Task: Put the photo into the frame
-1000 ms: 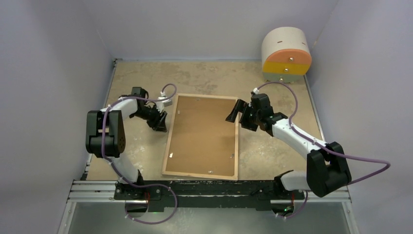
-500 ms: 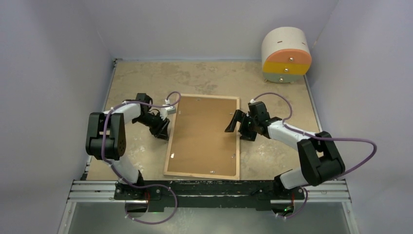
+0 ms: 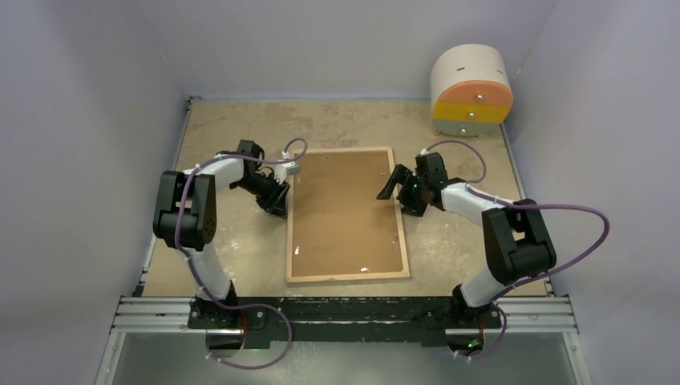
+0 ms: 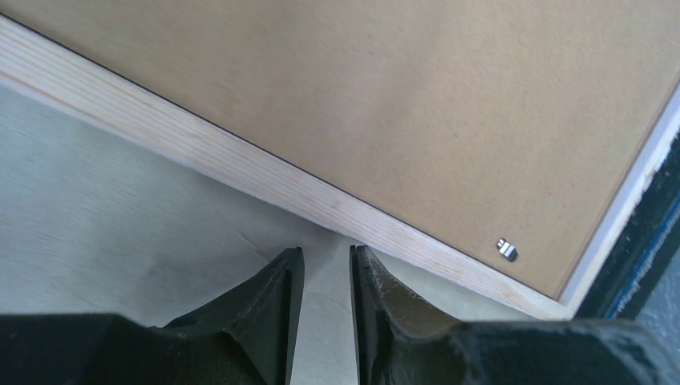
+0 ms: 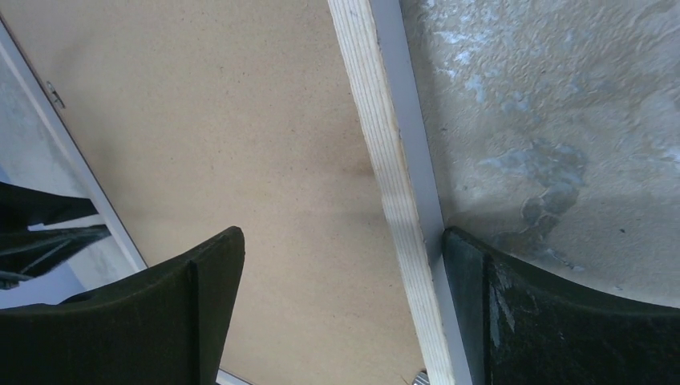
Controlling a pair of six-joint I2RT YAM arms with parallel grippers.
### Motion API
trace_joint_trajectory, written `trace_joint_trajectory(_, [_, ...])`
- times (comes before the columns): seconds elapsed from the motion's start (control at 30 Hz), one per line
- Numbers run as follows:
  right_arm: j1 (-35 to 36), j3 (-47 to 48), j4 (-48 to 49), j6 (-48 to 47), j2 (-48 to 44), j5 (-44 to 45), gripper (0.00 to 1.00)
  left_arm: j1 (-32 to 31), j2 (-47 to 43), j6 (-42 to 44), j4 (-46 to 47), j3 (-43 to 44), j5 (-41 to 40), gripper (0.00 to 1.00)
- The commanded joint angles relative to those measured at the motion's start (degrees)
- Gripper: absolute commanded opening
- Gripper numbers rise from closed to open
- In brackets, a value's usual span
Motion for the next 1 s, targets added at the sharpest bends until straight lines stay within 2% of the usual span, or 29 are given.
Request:
trace_joint_trajectory(0.0, [0.98, 3.23, -2.21, -1.02, -2.19, 1.59, 0.93, -1.32, 2.96, -2.73, 10.36, 2.84, -0.19, 0.31])
trace_joint_trajectory(0.17, [0.98, 3.19, -5.07, -4.41, -10.89, 10.42, 0.92, -0.03, 2.11, -3.05, 9.38, 4.34, -0.32, 0.31])
trace_joint_trajectory(0.27, [1.99, -0.85, -0.52, -3.31, -17.70, 7.30, 0.86, 3.13, -1.16, -3.08, 7.46, 3.55, 1.82, 0.42])
trace_joint_trajectory(0.33, [6.02, -4.06, 2.71, -0.89, -20.91, 7.01, 0.81, 3.68, -3.62, -3.02, 6.29, 1.68, 3.05, 0.47])
trace_joint_trajectory(0.37, [10.30, -4.81, 4.72, 0.31, -20.88, 7.72, 0.79, 3.61, -4.79, -3.30, 6.44, 0.11, 3.63, 0.49])
trace_joint_trajectory(0.47, [18.71, -6.43, 10.18, 4.63, -17.11, 6.78, 0.73, 3.07, -6.22, -5.05, 7.50, -3.34, 5.77, 0.57])
trace_joint_trajectory(0.53, [23.81, -7.60, 15.37, 7.30, -13.97, 6.40, 0.71, 2.73, -5.51, -5.46, 7.87, -4.24, 6.33, 0.59])
trace_joint_trajectory(0.67, [32.17, -5.57, 22.16, 8.86, -7.17, 6.65, 0.69, 2.64, -2.80, -5.97, 8.17, -4.43, 6.76, 0.58])
trace_joint_trajectory(0.77, [36.89, -3.05, 25.24, 9.09, -2.00, 6.38, 0.66, 2.64, -2.03, -6.10, 8.58, -4.35, 6.86, 0.51])
trace_joint_trajectory(0.97, [40.46, -0.21, 29.28, 10.82, 5.04, 3.77, 0.58, 2.64, -1.25, -6.15, 8.65, -4.34, 7.11, 0.39])
